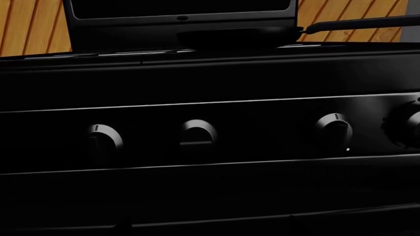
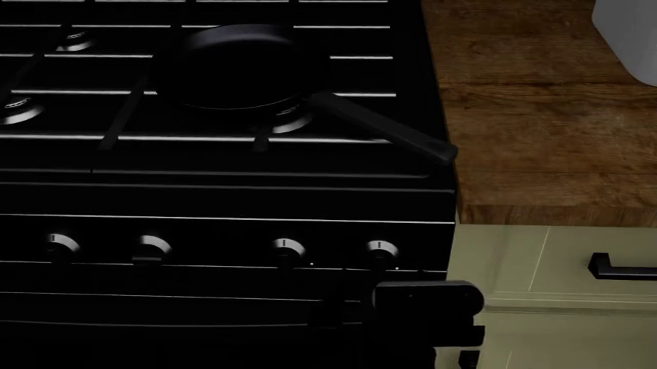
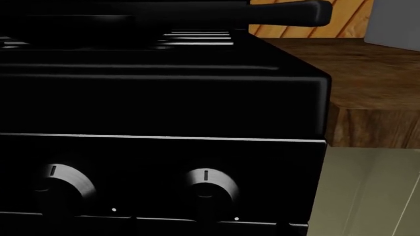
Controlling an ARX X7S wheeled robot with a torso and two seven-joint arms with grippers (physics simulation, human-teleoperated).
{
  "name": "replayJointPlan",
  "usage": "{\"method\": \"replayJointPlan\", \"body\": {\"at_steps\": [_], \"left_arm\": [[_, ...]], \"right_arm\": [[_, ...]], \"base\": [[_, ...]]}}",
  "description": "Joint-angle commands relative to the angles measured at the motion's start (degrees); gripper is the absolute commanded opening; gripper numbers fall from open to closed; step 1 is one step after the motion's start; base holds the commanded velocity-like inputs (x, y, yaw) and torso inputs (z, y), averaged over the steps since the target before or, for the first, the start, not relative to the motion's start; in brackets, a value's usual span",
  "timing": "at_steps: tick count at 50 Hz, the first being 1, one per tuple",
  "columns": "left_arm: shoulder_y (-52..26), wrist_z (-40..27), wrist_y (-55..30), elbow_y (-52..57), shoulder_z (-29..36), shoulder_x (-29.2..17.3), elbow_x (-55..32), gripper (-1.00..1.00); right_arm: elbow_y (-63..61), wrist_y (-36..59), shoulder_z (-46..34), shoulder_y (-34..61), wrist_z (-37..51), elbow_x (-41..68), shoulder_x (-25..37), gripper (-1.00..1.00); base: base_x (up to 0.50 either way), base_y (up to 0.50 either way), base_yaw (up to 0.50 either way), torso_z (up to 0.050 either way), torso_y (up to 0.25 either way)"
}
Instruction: Turn on the front right burner of the stove.
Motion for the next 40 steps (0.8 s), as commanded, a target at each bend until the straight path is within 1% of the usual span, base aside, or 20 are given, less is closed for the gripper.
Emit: {"method": "replayJointPlan", "body": {"at_steps": [1, 5, 7, 19, 38, 40], "left_arm": [[0.0, -0.3, 0.3, 0.1, 0.5, -0.4, -0.6, 1.0], [-0.2, -0.2, 2.0, -1.6, 0.8, -0.3, -0.5, 1.0], [-0.3, -0.4, 0.4, -0.1, 0.9, -0.5, -0.7, 1.0], [-0.2, -0.8, 0.5, 0.0, 1.4, -0.9, -1.1, 1.0], [-0.1, -1.2, 0.9, 0.1, 1.9, -1.6, -1.9, 1.0], [-0.3, -1.1, 2.7, -1.9, 2.2, -1.4, -1.7, 1.0]], "right_arm": [[6.2, -2.7, -0.8, 3.0, 0.5, 0.8, -0.8, 1.0], [6.8, -3.0, -1.2, 3.9, 0.9, 1.0, -0.7, 1.0], [7.3, -3.1, -1.4, 4.3, 0.9, 1.1, -0.6, 1.0], [10.8, -4.5, -2.5, 6.5, 1.1, 1.7, -0.5, 1.0], [26.9, -12.6, -5.1, 12.0, 0.2, 3.7, -2.4, 1.0], [28.6, -13.6, -5.6, 12.6, 0.1, 4.2, -2.6, 1.0]], "base": [[0.0, 0.0, 0.0, 0.0, 0.0], [0.0, 0.0, 0.0, 0.0, 0.0], [0.0, 0.0, 0.0, 0.0, 0.0], [0.0, 0.0, 0.0, 0.0, 0.0], [0.0, 0.0, 0.0, 0.0, 0.0], [0.0, 0.0, 0.0, 0.0, 0.0]]}}
